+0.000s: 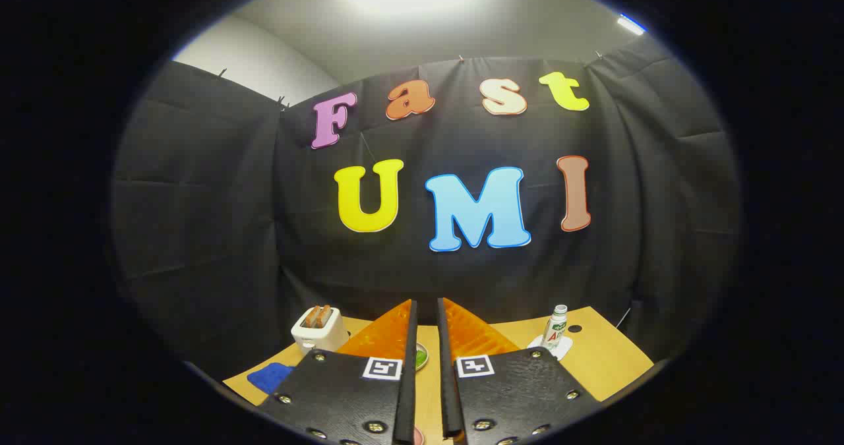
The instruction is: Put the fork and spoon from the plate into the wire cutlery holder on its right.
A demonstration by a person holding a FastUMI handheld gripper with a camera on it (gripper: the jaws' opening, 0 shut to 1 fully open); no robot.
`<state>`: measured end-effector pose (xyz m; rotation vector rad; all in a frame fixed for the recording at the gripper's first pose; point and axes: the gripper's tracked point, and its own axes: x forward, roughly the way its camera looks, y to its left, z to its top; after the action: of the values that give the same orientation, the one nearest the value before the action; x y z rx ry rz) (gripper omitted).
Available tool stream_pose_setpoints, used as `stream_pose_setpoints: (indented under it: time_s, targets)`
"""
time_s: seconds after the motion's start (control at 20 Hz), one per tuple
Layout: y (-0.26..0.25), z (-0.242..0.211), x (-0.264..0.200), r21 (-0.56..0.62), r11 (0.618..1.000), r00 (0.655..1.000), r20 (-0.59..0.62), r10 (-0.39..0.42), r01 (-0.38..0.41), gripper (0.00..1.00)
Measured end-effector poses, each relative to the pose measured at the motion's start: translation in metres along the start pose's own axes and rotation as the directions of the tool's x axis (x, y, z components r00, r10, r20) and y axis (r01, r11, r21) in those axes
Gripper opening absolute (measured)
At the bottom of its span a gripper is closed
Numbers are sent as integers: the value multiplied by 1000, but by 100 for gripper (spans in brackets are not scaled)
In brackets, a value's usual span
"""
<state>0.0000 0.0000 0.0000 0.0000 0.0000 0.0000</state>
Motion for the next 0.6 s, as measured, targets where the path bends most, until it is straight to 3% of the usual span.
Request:
stream_pose_setpoints:
  time_s: [0.6]
  targets:
    - [-3,-5,7,-23,1000,1000,-17,-2,2,16]
